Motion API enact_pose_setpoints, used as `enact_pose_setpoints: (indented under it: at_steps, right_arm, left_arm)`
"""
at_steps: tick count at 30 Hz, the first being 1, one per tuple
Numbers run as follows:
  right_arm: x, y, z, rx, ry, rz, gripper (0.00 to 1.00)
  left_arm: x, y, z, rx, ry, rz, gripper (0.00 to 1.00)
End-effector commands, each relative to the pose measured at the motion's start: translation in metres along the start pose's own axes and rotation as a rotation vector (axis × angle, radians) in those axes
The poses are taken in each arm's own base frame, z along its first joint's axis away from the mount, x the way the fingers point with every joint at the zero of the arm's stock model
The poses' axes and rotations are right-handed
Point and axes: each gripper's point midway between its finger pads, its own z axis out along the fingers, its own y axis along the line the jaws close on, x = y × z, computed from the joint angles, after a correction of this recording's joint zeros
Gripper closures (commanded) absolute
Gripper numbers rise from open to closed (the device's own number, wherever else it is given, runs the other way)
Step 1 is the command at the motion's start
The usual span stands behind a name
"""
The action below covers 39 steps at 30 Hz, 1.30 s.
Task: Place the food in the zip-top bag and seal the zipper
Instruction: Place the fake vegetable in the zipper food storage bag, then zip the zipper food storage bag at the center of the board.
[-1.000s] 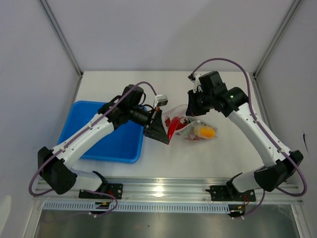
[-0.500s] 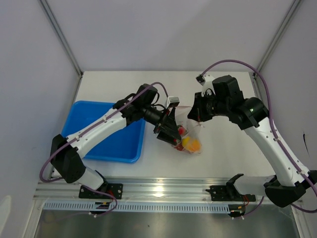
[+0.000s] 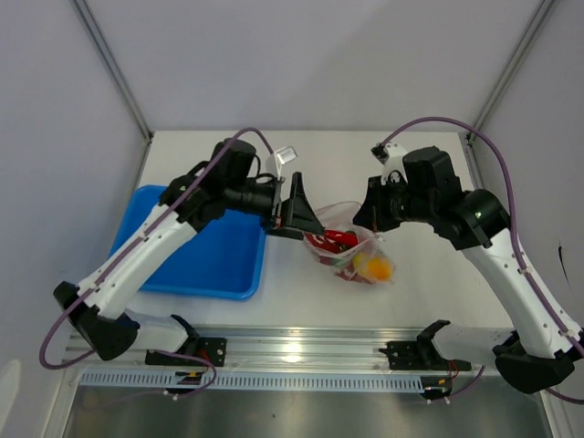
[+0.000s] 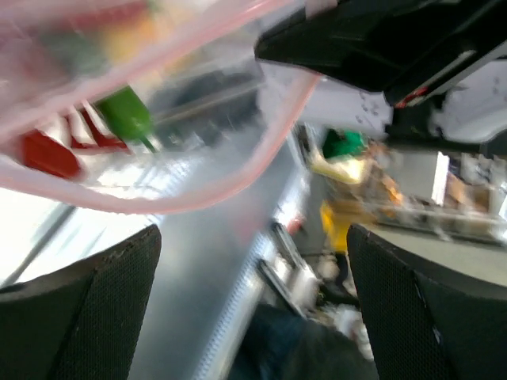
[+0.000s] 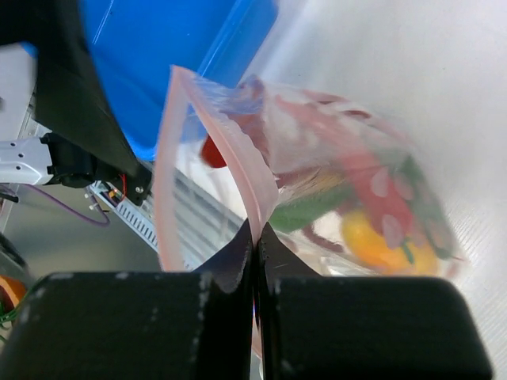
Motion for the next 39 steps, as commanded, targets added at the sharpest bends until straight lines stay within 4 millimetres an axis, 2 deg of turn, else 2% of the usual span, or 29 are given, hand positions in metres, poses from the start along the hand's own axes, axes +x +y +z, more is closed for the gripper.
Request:
enact_pose_setpoints:
  at_steps: [1, 2, 3, 4, 5, 7, 8, 9, 11, 12, 13, 17, 19, 22, 24, 26, 27, 29, 30, 32, 33, 35, 36, 37, 38, 39]
  right_arm:
    - [-0.009, 0.009, -0.01, -0.029, -0.047, -0.001, 1.0]
    - [-0.01, 0.01, -0.01, -0.035, -0.043, -0.002, 1.0]
    - [-0.01, 0.012, -0.011, -0.039, -0.042, 0.0, 1.0]
    - [-0.009, 0.012, -0.01, -0.041, -0.035, 0.003, 1.0]
    - [-0.008, 0.014, -0.01, -0.049, -0.03, 0.003, 1.0]
    - [-0.005, 0.019, -0.011, -0.083, -0.01, 0.005, 1.0]
    - [-0.004, 0.021, -0.01, -0.096, 0.0, 0.008, 1.0]
    - [-0.001, 0.028, -0.011, -0.134, 0.018, 0.007, 1.0]
    - [0.005, 0.036, -0.013, -0.18, 0.051, 0.014, 1.0]
    - [0.011, 0.045, -0.014, -0.238, 0.085, 0.017, 1.0]
    - [0.016, 0.049, -0.015, -0.266, 0.111, 0.019, 1.0]
    - [0.029, 0.068, -0.021, -0.393, 0.199, 0.048, 1.0]
    - [0.033, 0.073, -0.022, -0.425, 0.222, 0.063, 1.0]
    - [0.034, 0.074, -0.021, -0.436, 0.228, 0.08, 1.0]
    - [0.037, 0.076, -0.021, -0.454, 0.244, 0.095, 1.0]
    - [0.042, 0.078, -0.024, -0.474, 0.247, 0.098, 1.0]
    - [0.044, 0.079, -0.024, -0.483, 0.249, 0.098, 1.0]
    - [0.048, 0.082, -0.031, -0.511, 0.235, 0.091, 1.0]
    - [0.053, 0.081, -0.028, -0.517, 0.244, 0.097, 1.0]
    - [0.059, 0.082, -0.034, -0.537, 0.224, 0.094, 1.0]
    - [0.064, 0.081, -0.031, -0.549, 0.227, 0.098, 1.0]
    - [0.069, 0.083, -0.038, -0.568, 0.201, 0.098, 1.0]
    - [0.072, 0.083, -0.034, -0.59, 0.188, 0.098, 1.0]
    - [0.074, 0.083, -0.034, -0.599, 0.183, 0.106, 1.0]
    - [0.074, 0.086, -0.039, -0.613, 0.166, 0.121, 1.0]
    - [0.075, 0.085, -0.034, -0.62, 0.148, 0.125, 1.0]
  left_arm:
    - [-0.025, -0.002, -0.041, -0.179, -0.269, 0.18, 0.0]
    - [-0.025, -0.006, -0.052, -0.193, -0.322, 0.22, 0.01]
    - [-0.034, -0.002, -0.061, -0.24, -0.395, 0.252, 0.01]
    - [-0.035, 0.006, -0.064, -0.271, -0.416, 0.297, 0.01]
    - [-0.032, -0.002, -0.078, -0.27, -0.469, 0.351, 0.0]
    - [-0.033, 0.01, -0.083, -0.304, -0.515, 0.48, 0.0]
    - [-0.027, 0.001, -0.096, -0.283, -0.571, 0.546, 0.0]
    - [-0.029, 0.014, -0.093, -0.303, -0.592, 0.614, 0.01]
    - [-0.027, 0.008, -0.104, -0.292, -0.654, 0.693, 0.01]
    - [-0.022, 0.012, -0.106, -0.298, -0.663, 0.738, 0.01]
    - [-0.02, 0.004, -0.106, -0.265, -0.664, 0.787, 0.0]
    - [-0.004, -0.004, -0.088, -0.173, -0.518, 0.911, 0.01]
    - [-0.001, 0.001, -0.079, -0.159, -0.46, 0.954, 0.0]
    - [0.014, -0.002, -0.067, -0.059, -0.393, 1.015, 0.0]
    - [0.027, 0.003, -0.057, 0.007, -0.35, 1.02, 0.01]
    - [0.041, 0.02, -0.05, 0.027, -0.328, 1.004, 0.01]
    - [0.046, 0.015, -0.051, 0.064, -0.337, 1.029, 0.0]
    - [0.06, 0.032, -0.048, 0.066, -0.335, 1.028, 0.0]
    - [0.065, 0.04, -0.045, 0.07, -0.337, 1.032, 0.0]
    - [0.076, 0.035, -0.052, 0.109, -0.365, 1.069, 0.01]
    - [0.086, 0.044, -0.046, 0.138, -0.337, 1.065, 0.01]
    - [0.1, 0.041, -0.047, 0.2, -0.326, 1.073, 0.01]
    - [0.109, 0.056, -0.039, 0.211, -0.291, 1.045, 0.0]
    - [0.115, 0.052, -0.039, 0.258, -0.287, 1.074, 0.0]
    - [0.123, 0.06, -0.034, 0.275, -0.27, 1.064, 0.0]
    - [0.13, 0.055, -0.034, 0.307, -0.275, 1.096, 0.01]
